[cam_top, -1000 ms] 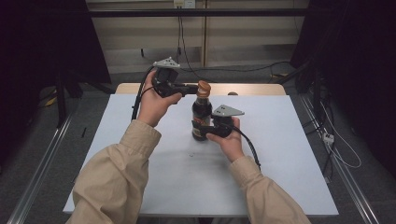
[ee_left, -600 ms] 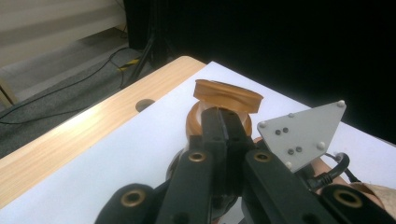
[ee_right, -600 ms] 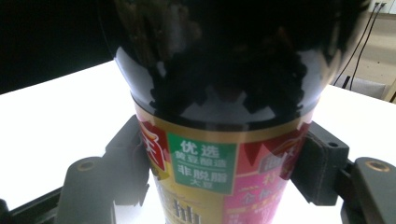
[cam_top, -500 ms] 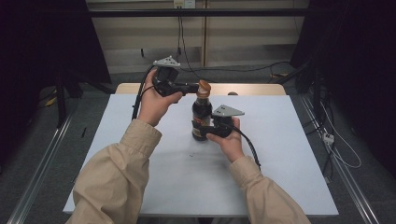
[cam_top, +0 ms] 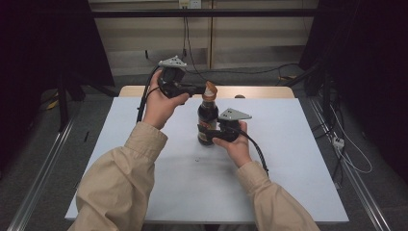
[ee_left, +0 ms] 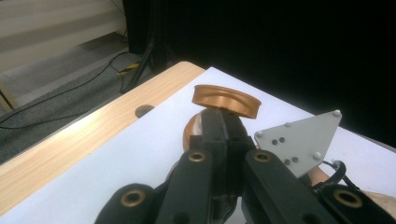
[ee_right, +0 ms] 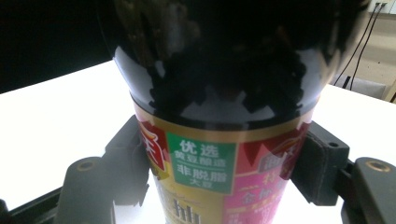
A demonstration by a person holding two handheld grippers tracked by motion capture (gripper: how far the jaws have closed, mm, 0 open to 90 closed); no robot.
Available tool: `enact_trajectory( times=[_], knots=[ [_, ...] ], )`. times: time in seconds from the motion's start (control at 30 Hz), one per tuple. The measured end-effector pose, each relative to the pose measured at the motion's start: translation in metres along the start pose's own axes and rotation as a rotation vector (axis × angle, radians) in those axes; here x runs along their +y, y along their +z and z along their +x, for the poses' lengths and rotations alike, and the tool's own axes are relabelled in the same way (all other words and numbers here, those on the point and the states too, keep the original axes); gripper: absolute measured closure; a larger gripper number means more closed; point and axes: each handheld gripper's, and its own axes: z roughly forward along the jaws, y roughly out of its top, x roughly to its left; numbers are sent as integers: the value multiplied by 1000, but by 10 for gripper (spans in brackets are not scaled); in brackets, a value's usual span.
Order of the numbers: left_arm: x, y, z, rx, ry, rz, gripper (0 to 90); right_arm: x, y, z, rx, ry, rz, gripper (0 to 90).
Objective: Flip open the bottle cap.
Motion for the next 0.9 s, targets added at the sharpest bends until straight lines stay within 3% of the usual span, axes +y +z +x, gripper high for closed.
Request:
enact_trajectory(
  times=[0.33, 0.9],
  knots=[
    [3, 1, -2, -5, -3, -21, 900, 0, 0, 0, 1, -2, 2, 301],
    [7, 3, -5, -3, 10, -4, 900, 0, 0, 1, 1, -3, 2, 301]
  ],
)
